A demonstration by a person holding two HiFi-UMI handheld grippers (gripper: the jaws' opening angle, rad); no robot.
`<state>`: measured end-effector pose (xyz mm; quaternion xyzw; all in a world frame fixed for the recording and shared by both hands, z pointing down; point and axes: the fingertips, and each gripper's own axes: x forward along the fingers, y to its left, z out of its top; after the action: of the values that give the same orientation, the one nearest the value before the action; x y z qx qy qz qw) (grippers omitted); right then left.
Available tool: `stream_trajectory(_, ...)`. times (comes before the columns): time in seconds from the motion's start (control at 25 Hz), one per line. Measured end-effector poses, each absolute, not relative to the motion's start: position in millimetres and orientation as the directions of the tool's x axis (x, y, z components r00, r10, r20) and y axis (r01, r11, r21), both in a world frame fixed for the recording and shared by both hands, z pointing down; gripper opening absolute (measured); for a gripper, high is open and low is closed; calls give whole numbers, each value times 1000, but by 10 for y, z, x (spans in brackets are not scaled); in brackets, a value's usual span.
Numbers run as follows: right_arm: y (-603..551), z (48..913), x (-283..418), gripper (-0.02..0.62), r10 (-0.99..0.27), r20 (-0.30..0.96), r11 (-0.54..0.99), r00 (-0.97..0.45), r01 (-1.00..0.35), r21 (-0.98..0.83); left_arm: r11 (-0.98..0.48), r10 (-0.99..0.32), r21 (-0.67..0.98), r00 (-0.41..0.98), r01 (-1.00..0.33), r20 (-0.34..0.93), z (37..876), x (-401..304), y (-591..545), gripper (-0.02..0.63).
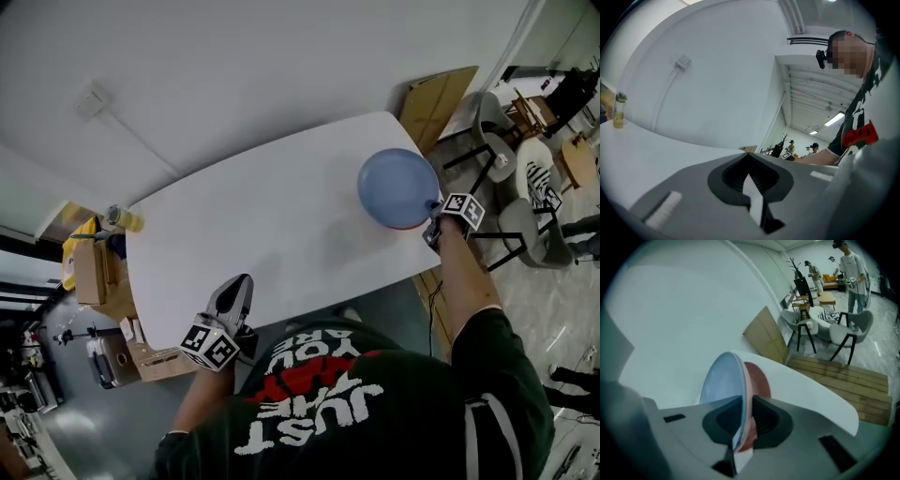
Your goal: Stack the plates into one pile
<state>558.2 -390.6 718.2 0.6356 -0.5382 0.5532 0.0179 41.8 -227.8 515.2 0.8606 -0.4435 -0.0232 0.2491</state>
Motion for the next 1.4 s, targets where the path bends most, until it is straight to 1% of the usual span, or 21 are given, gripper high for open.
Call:
stream_trajectory(0.12, -3925, 7347, 5653, 41, -657, 729, -451, -191, -675, -584, -491, -772, 438, 609, -753, 181, 5148, 561, -2298, 8)
stream_trajectory(0.24, -3953, 7385, 5715, 41, -655, 738, -448, -162, -703, -552, -496, -773, 431, 609, -754, 176, 5136, 607, -2298, 8)
stream_trajectory(0.36, -3974, 7340, 5668, 43, -625, 770, -370, -127, -821, -435, -494, -775, 431, 607, -755, 174, 5135, 556, -2282, 8)
stream_trajectory(0.44, -3944, 7238, 5640, 112, -610, 788, -298, -87, -896, -330, -487, -777, 438, 604, -755, 176, 5125, 510, -2268, 8)
stream_trajectory(0.56, -3855, 6882, 5647, 117, -666, 746, -211, 11, -962, -175, -493, -776, 447, 609, -746, 161, 5118, 405, -2249, 8)
stream_trajectory(0.6, -3804, 6743, 5579, 117, -695, 718, -169, 14, -975, -145, -500, -774, 447, 614, -742, 153, 5120, 354, -2253, 8)
stream_trajectory(0.64, -3731, 6624, 5441, 117, -721, 692, -109, -19, -984, -141, -511, -770, 445, 621, -736, 144, 5125, 298, -2262, 8)
stream_trajectory(0.68, -3625, 6539, 5237, 117, -737, 671, -35, -86, -986, -165, -525, -764, 440, 631, -729, 135, 5135, 240, -2270, 8)
stream_trajectory(0.8, -3141, 6451, 4521, 115, -713, 623, 174, -322, -942, -288, -573, -733, 426, 670, -700, 115, 5192, 95, -2282, 8)
stream_trajectory(0.88, -2812, 6452, 4198, 87, -688, 606, 237, -398, -914, -331, -602, -710, 422, 696, -678, 105, 5230, 53, -2281, 8)
stream_trajectory(1.0, -2465, 6476, 3936, 50, -662, 601, 263, -449, -889, -374, -633, -680, 418, 726, -651, 101, 5240, 64, -2290, 8)
stream_trajectory(1.12, -2398, 6302, 3912, 31, -650, 589, 343, -480, -877, -337, -651, -665, 416, 741, -636, 92, 5186, 222, -2320, 8)
stream_trajectory(1.2, -2499, 6101, 4041, 25, -667, 553, 396, -499, -866, -304, -657, -665, 409, 743, -633, 83, 5142, 416, -2318, 8)
stream_trajectory(1.28, -2640, 5908, 4255, 21, -688, 502, 438, -523, -852, -287, -665, -663, 390, 744, -636, 82, 5106, 711, -2307, 8)
stream_trajectory(1.4, -2885, 5667, 4699, 18, -695, 430, 507, -576, -817, -274, -666, -677, 354, 731, -657, 84, 5035, 1350, -2381, 8)
